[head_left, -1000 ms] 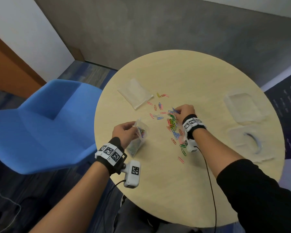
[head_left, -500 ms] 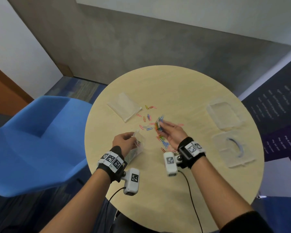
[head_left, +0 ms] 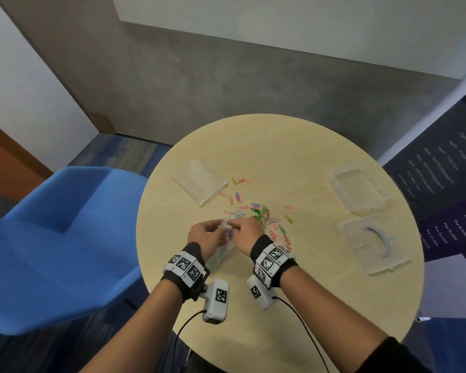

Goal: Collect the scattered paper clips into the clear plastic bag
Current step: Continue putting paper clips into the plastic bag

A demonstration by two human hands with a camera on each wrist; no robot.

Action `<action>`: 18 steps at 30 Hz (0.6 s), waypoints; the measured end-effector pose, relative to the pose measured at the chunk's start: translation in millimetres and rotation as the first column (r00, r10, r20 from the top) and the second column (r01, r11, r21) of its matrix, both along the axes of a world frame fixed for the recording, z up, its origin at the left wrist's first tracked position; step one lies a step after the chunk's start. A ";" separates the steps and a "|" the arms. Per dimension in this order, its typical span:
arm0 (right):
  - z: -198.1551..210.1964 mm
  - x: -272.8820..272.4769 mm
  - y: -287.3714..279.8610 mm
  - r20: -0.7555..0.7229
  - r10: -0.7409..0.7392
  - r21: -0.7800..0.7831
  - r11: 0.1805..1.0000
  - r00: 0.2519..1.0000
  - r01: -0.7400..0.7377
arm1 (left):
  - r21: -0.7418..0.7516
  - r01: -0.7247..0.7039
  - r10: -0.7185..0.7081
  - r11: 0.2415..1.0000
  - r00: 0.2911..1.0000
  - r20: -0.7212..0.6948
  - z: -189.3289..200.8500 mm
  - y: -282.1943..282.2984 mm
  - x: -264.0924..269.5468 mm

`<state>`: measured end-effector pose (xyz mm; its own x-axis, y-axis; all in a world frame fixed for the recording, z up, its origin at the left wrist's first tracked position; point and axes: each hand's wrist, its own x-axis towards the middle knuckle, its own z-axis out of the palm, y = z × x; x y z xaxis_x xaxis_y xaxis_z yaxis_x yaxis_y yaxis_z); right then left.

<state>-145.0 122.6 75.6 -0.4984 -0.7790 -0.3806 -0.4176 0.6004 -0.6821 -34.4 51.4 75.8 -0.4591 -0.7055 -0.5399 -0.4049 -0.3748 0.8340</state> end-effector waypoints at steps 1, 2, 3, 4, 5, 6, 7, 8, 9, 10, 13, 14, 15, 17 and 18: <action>3.0 2.0 -3.4 -0.031 0.036 0.031 0.999 0.999 -0.035 | -0.004 0.004 -0.004 1.000 1.000 0.005 -0.9 -0.8 -0.3; 5.9 3.2 -6.0 -0.058 0.075 0.048 0.996 0.996 -0.072 | -0.006 0.007 -0.007 1.000 1.000 0.011 -3.2 -2.3 -0.2; 9.1 4.2 -8.3 -0.090 0.119 0.059 0.992 0.989 -0.114 | -0.007 0.012 -0.012 1.000 1.000 0.022 -4.2 -4.4 0.1; 11.5 3.9 -10.0 -0.129 0.168 0.064 0.985 0.977 -0.161 | -0.012 0.020 -0.019 1.000 0.999 0.034 -6.9 -7.1 1.0; 13.8 2.0 -11.4 -0.151 0.210 0.068 0.977 0.966 -0.202 | -0.015 0.026 -0.025 1.000 0.998 0.049 -10.1 -10.5 2.8; 15.1 -1.8 -13.0 -0.130 0.238 0.064 0.971 0.963 -0.231 | -0.013 0.025 -0.024 1.000 0.998 0.057 -12.6 -13.7 5.4; 16.3 -7.0 -14.4 -0.078 0.264 0.054 0.964 0.961 -0.261 | -0.009 0.019 -0.019 1.000 0.998 0.060 -15.3 -17.0 8.6; 16.4 -13.6 -17.3 0.001 0.273 0.024 0.962 0.962 -0.273 | -0.004 0.011 -0.011 1.000 0.998 0.057 -16.1 -19.5 12.6; 16.2 -21.7 -20.5 0.085 0.254 -0.019 0.967 0.963 -0.253 | -0.001 -0.005 0.005 1.000 0.999 0.051 -14.3 -20.5 16.5; 15.1 -31.2 -24.8 0.148 0.201 -0.069 0.979 0.968 -0.193 | 0.001 -0.029 0.029 1.000 0.999 0.041 -12.6 -21.1 20.8; -0.5 -73.0 -44.8 0.080 -0.057 -0.147 0.987 0.995 0.069 | 0.015 -0.118 0.118 0.993 0.993 0.012 -9.3 -19.1 32.4; -9.6 -89.8 -53.1 -0.033 -0.100 -0.124 0.988 0.994 0.096 | 0.017 -0.138 0.138 0.990 0.990 0.005 -9.1 -17.7 36.4; -18.9 -106.0 -61.7 -0.146 -0.094 -0.084 0.993 0.985 0.082 | 0.014 -0.149 0.149 0.989 0.989 0.003 -8.8 -16.5 40.1; -39.6 -131.9 -79.2 -0.280 0.031 0.053 0.998 0.959 -0.016 | -0.012 -0.137 0.137 0.991 0.991 0.006 -7.4 -14.7 47.0; -49.5 -139.3 -88.8 -0.299 0.086 0.115 0.992 0.950 -0.053 | -0.031 -0.122 0.123 0.992 0.992 0.013 -6.6 -14.5 50.7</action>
